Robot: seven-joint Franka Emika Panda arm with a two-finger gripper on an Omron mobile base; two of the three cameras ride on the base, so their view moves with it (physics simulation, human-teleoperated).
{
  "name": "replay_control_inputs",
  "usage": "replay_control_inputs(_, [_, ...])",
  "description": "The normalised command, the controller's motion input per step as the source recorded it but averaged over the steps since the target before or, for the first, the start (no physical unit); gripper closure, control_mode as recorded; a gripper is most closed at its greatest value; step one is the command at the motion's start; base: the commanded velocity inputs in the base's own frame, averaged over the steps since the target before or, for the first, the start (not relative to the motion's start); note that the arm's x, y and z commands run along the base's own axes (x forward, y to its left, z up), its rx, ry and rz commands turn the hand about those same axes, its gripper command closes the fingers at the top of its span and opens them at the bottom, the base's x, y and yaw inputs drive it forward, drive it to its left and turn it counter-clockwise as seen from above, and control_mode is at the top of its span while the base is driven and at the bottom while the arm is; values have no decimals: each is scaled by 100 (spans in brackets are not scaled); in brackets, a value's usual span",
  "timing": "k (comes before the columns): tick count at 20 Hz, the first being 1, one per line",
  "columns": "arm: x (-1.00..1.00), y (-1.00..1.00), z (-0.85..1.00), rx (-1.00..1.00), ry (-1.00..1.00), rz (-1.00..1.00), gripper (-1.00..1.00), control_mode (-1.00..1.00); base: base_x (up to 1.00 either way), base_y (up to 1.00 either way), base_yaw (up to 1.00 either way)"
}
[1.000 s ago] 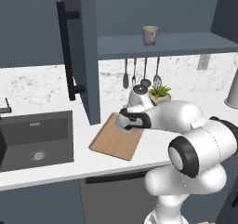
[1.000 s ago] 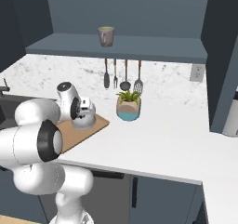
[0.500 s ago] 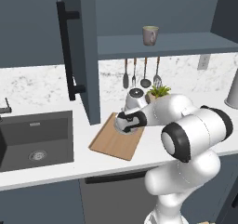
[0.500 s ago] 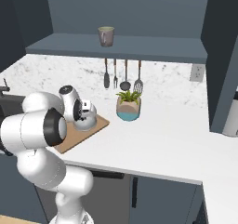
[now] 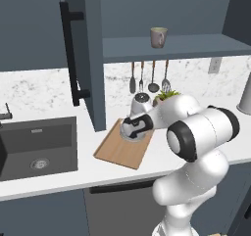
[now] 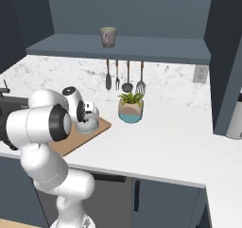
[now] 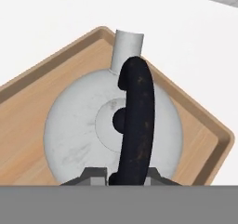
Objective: Pick the kettle from the counter and place it on the tray. Then pick the mug from the cabinet and place it on the tray. Then close the cabinet doors.
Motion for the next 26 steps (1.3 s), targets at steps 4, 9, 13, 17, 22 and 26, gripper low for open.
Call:
replay_control_inputs(4, [3,0,-28,0,0,0,100,-100,0,0,0])
replay_control_inputs(9, [0,0,-16,0,-1,0,-100,-100,0,0,0])
replay_control_inputs(13, [0,0,-2,0,-5,0,-100,-100,0,0,0])
replay_control_inputs(17, [-2,0,0,0,-15,0,-100,-100,0,0,0])
replay_control_inputs(22, [-27,0,12,0,-15,0,-100,-100,0,0,0])
replay_control_inputs(26, [-52,0,53,2,-5,3,-100,-100,0,0,0])
